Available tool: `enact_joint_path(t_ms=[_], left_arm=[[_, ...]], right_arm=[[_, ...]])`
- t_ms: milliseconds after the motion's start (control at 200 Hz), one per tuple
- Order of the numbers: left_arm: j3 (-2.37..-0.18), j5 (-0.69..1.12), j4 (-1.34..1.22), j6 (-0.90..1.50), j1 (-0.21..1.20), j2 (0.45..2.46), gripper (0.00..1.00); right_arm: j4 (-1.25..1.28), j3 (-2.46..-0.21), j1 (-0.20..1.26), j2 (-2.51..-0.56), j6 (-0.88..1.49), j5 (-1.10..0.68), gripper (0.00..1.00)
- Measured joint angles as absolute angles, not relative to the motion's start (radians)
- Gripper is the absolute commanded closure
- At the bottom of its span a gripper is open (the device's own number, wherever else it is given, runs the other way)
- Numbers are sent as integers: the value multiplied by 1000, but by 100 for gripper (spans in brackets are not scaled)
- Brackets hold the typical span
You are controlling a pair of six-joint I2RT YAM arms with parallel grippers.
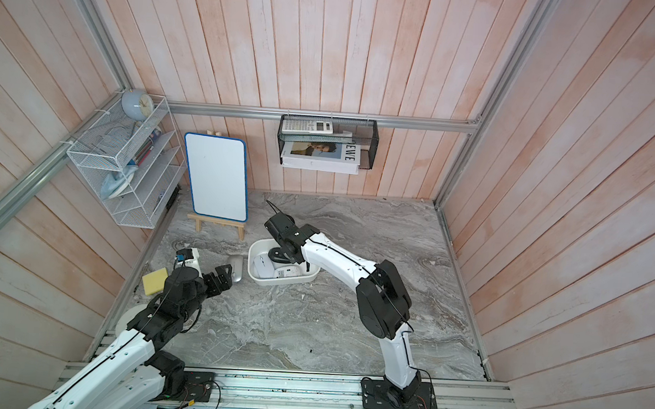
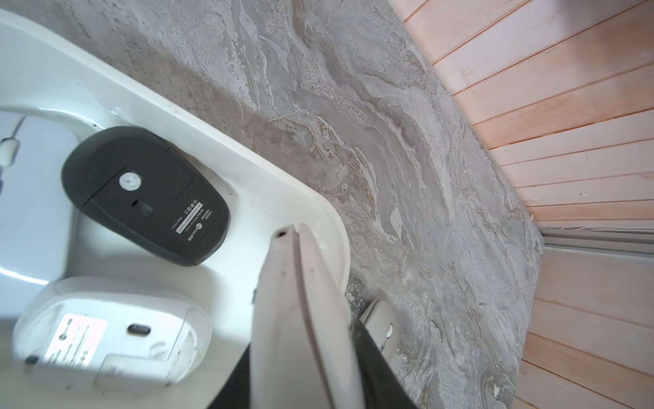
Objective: Take out the mouse from the storage box
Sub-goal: Pick up the mouse from the storage box, then place the mouse at the center of the board.
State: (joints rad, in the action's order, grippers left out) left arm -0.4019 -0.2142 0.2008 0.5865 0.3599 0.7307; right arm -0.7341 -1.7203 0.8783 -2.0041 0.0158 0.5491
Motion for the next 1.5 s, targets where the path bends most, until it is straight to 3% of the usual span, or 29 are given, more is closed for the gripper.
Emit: enact_joint_path(t_ms=[795, 1080, 1495], left_arm=[[-393, -214, 201, 587, 360, 705, 0], [-393, -215, 201, 587, 359, 705, 0], [-389, -215, 201, 586, 359, 705, 0]], right_arm=[[-839, -1127, 985, -1583, 339, 551, 68], [-815, -979, 991, -1560, 419, 519, 68], [-759, -966, 991, -1647, 441, 521, 67]])
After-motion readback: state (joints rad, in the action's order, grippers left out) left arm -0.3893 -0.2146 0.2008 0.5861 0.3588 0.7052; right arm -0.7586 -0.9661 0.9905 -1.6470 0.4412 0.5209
